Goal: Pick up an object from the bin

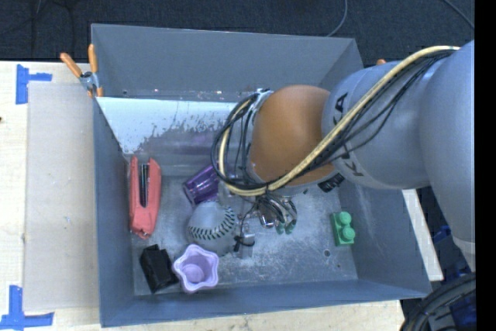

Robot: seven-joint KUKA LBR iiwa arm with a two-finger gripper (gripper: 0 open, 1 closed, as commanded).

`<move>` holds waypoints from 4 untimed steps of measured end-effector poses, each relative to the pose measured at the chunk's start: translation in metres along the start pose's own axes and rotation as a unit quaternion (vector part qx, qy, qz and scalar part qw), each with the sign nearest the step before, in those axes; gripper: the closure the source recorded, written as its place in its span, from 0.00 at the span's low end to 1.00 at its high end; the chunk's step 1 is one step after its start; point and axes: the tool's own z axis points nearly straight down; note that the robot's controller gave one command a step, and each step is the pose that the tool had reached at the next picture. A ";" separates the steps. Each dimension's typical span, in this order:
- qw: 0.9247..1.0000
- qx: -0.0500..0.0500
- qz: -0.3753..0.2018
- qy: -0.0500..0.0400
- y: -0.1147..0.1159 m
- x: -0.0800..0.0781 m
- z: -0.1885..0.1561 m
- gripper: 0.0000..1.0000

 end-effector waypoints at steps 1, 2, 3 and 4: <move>0.999 0.001 -0.051 -0.007 -0.004 -0.018 0.054 0.00; 0.998 0.002 0.058 -0.005 -0.026 -0.008 0.055 1.00; 0.998 0.002 0.058 -0.005 -0.026 -0.008 0.055 1.00; 0.998 0.002 0.058 -0.004 -0.026 -0.007 0.053 1.00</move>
Offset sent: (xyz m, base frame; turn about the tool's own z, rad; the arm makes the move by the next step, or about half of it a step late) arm 0.0060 -0.0220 -0.0620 0.1139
